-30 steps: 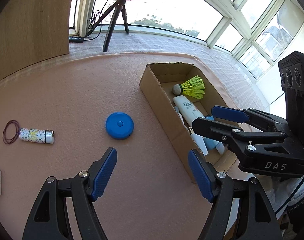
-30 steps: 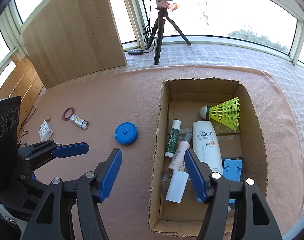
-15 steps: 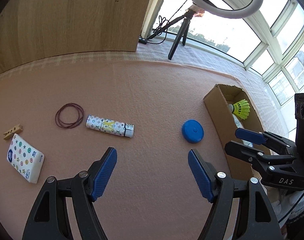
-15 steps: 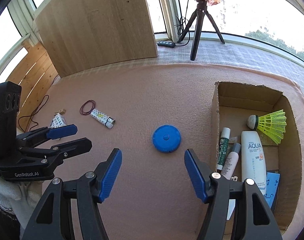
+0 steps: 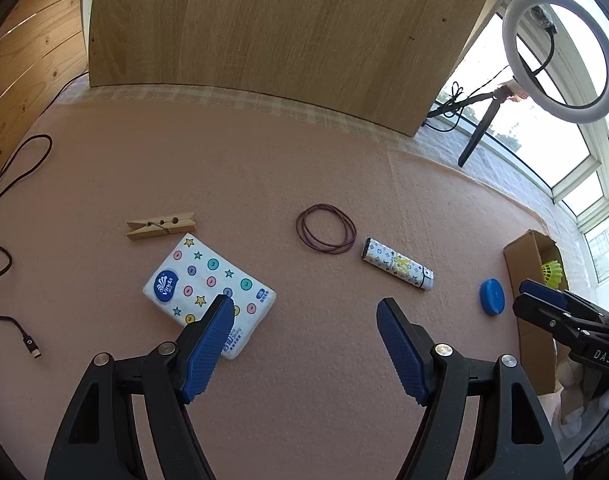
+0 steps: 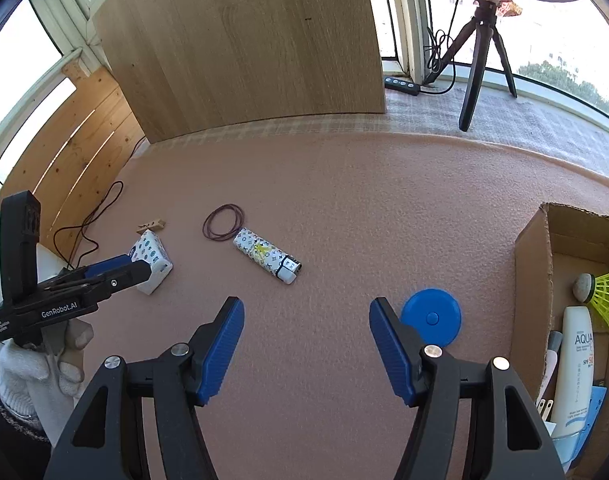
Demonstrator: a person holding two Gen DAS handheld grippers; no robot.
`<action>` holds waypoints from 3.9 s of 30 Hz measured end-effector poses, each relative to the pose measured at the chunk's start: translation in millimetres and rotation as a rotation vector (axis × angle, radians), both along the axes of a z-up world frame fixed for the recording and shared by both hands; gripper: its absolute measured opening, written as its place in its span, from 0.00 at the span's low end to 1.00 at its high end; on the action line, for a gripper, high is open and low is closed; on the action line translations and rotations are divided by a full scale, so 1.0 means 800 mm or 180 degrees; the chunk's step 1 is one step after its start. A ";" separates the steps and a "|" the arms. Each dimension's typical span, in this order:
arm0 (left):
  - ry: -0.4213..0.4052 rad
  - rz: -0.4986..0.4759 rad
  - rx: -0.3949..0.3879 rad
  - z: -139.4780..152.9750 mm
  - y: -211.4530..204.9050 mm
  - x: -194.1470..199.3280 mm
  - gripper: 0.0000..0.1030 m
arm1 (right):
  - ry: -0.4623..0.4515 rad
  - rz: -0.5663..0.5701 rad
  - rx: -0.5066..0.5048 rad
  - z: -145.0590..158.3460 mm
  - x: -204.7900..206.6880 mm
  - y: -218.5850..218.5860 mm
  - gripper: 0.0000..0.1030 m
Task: Organize objects
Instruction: 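Move both tools over the patterned tube and rubber band, then close the right tool on the patterned tube while the left tool grasps the rubber band, then carry the tube and rubber band into the box and release both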
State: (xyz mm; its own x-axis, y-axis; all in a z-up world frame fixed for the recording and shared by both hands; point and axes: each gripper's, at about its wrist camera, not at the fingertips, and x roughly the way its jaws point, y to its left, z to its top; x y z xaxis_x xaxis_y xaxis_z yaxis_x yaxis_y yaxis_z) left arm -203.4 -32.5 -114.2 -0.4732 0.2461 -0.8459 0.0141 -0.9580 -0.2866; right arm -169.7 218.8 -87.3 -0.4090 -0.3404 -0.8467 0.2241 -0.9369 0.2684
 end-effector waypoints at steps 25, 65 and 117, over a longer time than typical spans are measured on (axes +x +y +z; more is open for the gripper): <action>-0.0346 -0.0472 -0.0417 -0.043 0.058 -0.142 0.56 | -0.0076 0.0720 0.0762 -0.076 -0.070 -0.106 0.60; -0.0358 -0.0641 -0.0500 -0.072 0.094 -0.112 0.02 | -0.0300 0.0252 0.0511 -0.089 -0.083 -0.083 0.20; 0.0491 -0.1446 0.0193 0.077 0.298 0.061 0.01 | 0.0354 -0.1012 0.0105 0.056 0.145 0.192 0.20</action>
State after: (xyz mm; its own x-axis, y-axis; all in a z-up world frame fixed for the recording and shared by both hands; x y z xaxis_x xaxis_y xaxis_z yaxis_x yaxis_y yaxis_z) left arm -154.7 205.9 -52.4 -0.4252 0.5036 -0.7520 -0.4488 -0.8389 -0.3080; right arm -53.4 372.3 -42.3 -0.5807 -0.1541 -0.7994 -0.0544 -0.9724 0.2270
